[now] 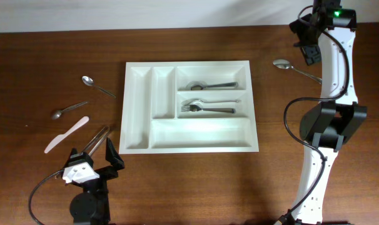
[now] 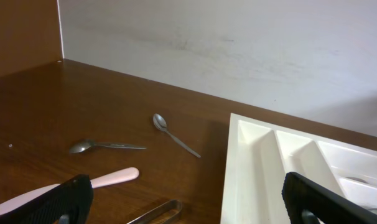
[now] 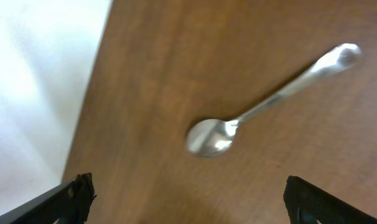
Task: Pack container
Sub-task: 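Move the right gripper back over the second silver spoon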
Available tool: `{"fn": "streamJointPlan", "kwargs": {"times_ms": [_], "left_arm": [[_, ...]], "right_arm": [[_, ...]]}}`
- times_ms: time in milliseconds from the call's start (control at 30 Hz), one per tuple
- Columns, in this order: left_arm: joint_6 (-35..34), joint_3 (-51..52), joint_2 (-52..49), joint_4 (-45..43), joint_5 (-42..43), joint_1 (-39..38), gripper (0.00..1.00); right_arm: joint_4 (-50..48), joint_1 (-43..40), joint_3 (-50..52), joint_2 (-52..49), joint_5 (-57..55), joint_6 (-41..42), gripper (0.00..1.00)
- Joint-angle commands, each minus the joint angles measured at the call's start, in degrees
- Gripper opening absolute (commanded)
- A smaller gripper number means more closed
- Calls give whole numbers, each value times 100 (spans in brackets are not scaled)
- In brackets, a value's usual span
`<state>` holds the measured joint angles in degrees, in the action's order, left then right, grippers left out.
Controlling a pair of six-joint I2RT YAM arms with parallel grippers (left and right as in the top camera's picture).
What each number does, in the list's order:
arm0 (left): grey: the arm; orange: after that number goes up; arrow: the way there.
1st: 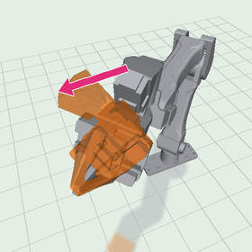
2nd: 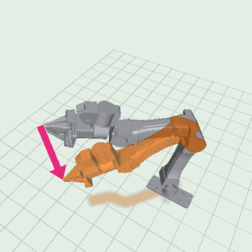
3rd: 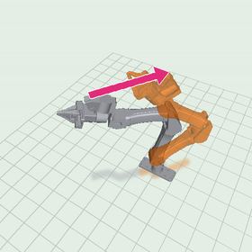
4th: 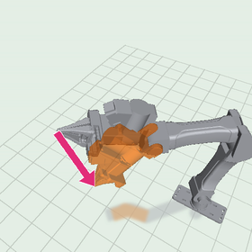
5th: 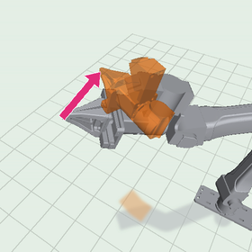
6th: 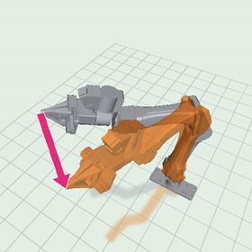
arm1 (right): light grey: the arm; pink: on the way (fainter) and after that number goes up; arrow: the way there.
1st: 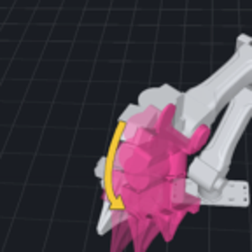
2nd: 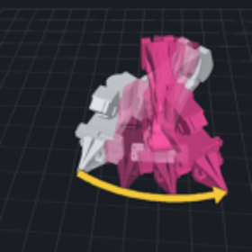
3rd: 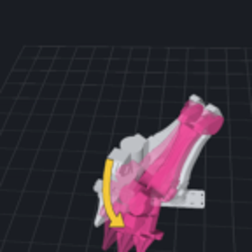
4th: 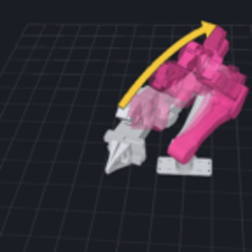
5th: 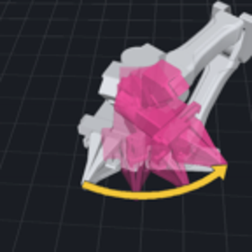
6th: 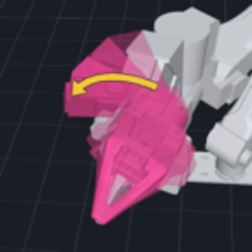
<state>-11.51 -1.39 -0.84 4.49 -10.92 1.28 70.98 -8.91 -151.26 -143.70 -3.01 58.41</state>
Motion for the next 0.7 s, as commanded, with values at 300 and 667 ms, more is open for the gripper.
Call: {"fn": "streamJointPlan", "kwargs": {"times_ms": [300,667], "left_arm": [[72,50,48,-9,66,33,99],[72,50,48,-9,66,33,99]], "right_arm": [[-485,26,31,-37,706,1681,98],[-634,26,699,-125,579,4081,92]]}}
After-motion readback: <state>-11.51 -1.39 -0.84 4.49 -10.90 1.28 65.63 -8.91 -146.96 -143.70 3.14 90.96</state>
